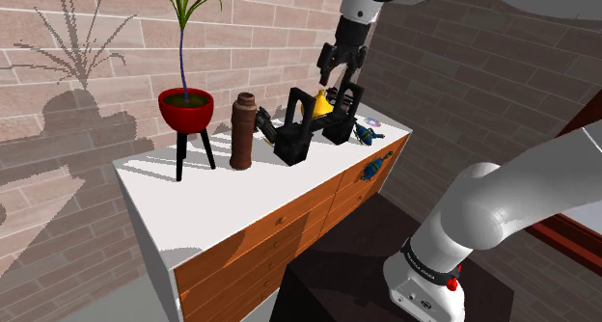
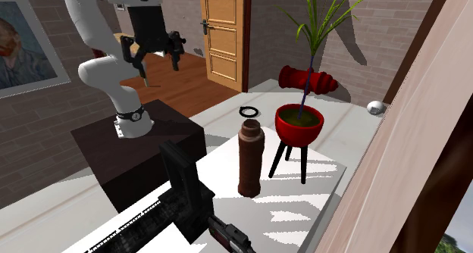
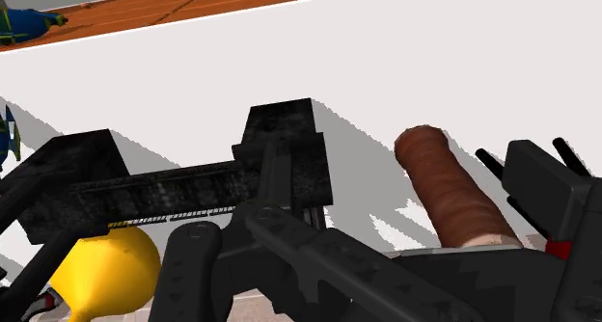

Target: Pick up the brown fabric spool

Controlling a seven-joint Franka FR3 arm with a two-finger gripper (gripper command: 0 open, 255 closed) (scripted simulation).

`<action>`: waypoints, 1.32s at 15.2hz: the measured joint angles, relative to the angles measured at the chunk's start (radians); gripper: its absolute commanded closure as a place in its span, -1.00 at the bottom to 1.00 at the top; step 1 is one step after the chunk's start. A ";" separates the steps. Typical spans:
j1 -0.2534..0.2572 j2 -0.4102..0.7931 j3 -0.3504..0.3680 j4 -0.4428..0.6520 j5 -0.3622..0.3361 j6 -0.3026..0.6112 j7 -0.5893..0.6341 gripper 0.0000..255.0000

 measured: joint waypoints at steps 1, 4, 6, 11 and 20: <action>0.004 0.038 -0.002 0.020 0.009 0.018 -0.003 -1.00; 0.017 0.145 -0.001 0.071 0.039 0.069 -0.008 -1.00; 0.021 0.224 -0.007 0.121 0.058 0.094 -0.025 -1.00; 0.038 0.410 -0.001 0.263 0.111 0.131 -0.041 -1.00; 0.048 0.769 0.021 0.619 0.196 0.121 -0.074 -1.00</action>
